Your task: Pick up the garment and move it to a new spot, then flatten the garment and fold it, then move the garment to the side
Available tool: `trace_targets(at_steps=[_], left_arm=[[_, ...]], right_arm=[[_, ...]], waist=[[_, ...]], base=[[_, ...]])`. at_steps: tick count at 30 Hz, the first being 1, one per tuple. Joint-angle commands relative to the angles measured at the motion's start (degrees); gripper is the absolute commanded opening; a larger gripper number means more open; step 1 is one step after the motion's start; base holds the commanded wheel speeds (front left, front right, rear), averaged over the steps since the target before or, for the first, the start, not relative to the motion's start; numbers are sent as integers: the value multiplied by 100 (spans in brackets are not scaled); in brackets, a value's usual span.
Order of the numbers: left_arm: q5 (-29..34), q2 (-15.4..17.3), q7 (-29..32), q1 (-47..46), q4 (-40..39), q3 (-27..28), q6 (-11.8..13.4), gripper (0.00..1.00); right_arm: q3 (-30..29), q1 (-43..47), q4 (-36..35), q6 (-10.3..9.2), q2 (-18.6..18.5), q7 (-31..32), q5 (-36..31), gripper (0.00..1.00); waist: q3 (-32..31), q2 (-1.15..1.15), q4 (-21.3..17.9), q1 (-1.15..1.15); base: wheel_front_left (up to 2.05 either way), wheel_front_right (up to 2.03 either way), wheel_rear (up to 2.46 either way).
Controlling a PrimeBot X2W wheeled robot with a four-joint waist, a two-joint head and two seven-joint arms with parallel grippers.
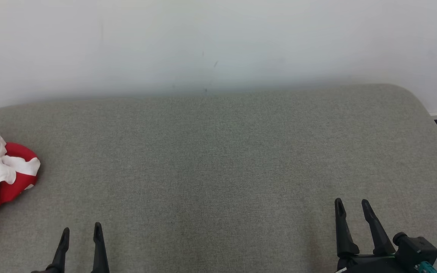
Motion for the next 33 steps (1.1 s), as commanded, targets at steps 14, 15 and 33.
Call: trace_targets(at_steps=[14,15,33], left_arm=[[789,18,-194,110,139,44,52,100],[835,17,-202,115,140,48,47,100],[1065,-29,-306,138,164,190,-84,100]], right_arm=[[-14,104,-28,25,-9,-192,-647,100],[-19,108,-19,25,-9,-207,-689,100],[-37,96,9,27,-8,-307,-1014,100]], waist=[[30,0,24,0],[33,0,26,0],[65,0,44,0]], base=[[0,0,0],[0,0,0],[0,0,0]])
